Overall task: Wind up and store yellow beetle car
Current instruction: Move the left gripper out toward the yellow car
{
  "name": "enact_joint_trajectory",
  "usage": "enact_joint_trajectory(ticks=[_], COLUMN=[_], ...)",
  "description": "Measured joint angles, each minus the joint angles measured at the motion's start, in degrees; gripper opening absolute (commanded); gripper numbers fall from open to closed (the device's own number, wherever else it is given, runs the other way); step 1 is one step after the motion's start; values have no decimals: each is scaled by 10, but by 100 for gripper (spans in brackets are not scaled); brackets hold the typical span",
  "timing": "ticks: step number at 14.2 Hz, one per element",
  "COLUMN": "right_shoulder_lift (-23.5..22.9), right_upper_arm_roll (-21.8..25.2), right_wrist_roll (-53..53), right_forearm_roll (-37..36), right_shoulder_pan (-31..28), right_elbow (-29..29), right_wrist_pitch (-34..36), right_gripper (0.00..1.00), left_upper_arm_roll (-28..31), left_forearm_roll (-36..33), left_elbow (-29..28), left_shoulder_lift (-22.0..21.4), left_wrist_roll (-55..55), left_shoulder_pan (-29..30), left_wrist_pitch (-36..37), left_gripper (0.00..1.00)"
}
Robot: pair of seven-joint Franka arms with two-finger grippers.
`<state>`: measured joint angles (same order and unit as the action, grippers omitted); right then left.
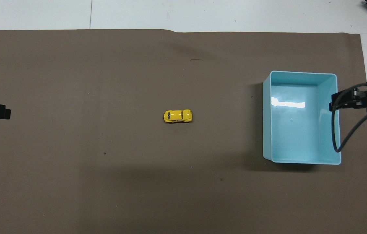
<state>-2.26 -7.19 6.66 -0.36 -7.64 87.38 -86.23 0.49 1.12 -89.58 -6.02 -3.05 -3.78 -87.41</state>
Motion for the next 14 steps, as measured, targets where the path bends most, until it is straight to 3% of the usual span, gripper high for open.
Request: enact_joint_trajectory(ticks=[8,14], right_shoulder_lift=[0,0], right_upper_arm_roll=[0,0], right_wrist_roll=[0,0], right_forearm_roll=[0,0], right_shoulder_pan=[0,0], right_elbow=[0,0], right_wrist_pitch=[0,0], right_gripper=[100,100], left_upper_arm_roll=[0,-10], left_forearm_roll=[0,0], left_elbow=[0,0], left_shoulder_lift=[0,8], left_wrist_roll=[11,195], left_shoulder_pan=[3,2], left_wrist_pitch=[5,5], left_gripper=[100,100])
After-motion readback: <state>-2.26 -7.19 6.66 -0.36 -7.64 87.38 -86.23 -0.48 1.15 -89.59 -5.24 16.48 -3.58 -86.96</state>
